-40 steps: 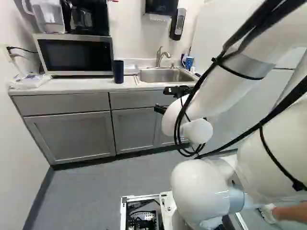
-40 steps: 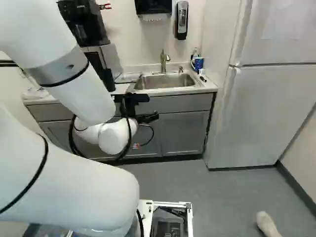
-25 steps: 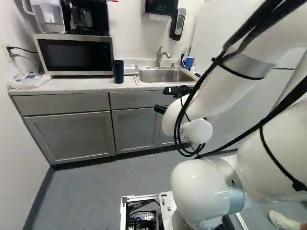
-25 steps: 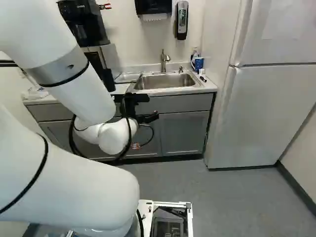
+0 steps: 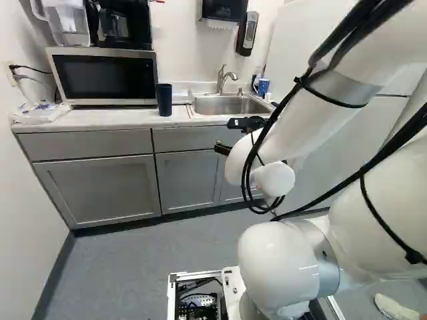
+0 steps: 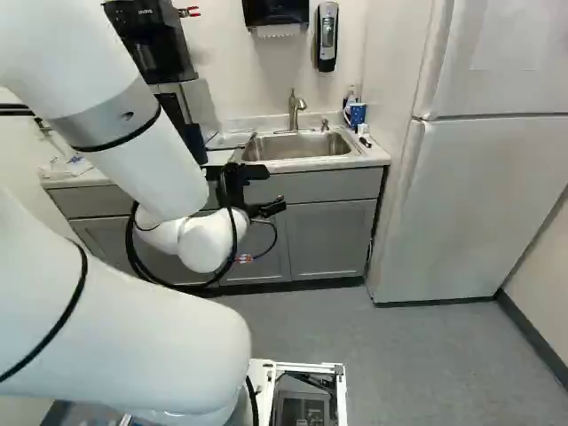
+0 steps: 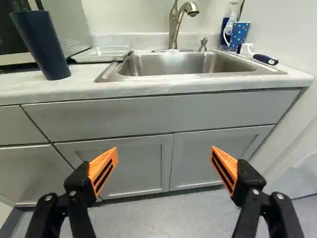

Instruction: Rinse the cup and place it in the tray

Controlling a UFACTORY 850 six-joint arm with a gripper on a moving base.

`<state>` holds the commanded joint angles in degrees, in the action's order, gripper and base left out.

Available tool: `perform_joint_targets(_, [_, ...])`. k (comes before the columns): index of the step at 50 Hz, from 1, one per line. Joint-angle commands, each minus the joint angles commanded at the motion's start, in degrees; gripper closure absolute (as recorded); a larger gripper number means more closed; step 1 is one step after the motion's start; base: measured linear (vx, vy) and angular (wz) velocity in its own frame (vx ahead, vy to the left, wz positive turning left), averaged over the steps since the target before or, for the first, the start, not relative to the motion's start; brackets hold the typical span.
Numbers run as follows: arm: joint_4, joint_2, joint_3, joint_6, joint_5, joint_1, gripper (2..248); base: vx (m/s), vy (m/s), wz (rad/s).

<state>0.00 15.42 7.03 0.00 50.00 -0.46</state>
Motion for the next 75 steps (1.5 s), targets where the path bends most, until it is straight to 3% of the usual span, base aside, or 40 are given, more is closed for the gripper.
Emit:
perform_joint_targets(18, [0.0, -1.9, 4.3, 0.0, 0.0, -1.1, 3, 0.0, 0.0, 0.0])
perform_joint_targets(75, [0.0, -3.2, 13.3, 0.0, -0.8, -0.9, 3, 0.0, 0.0, 0.0])
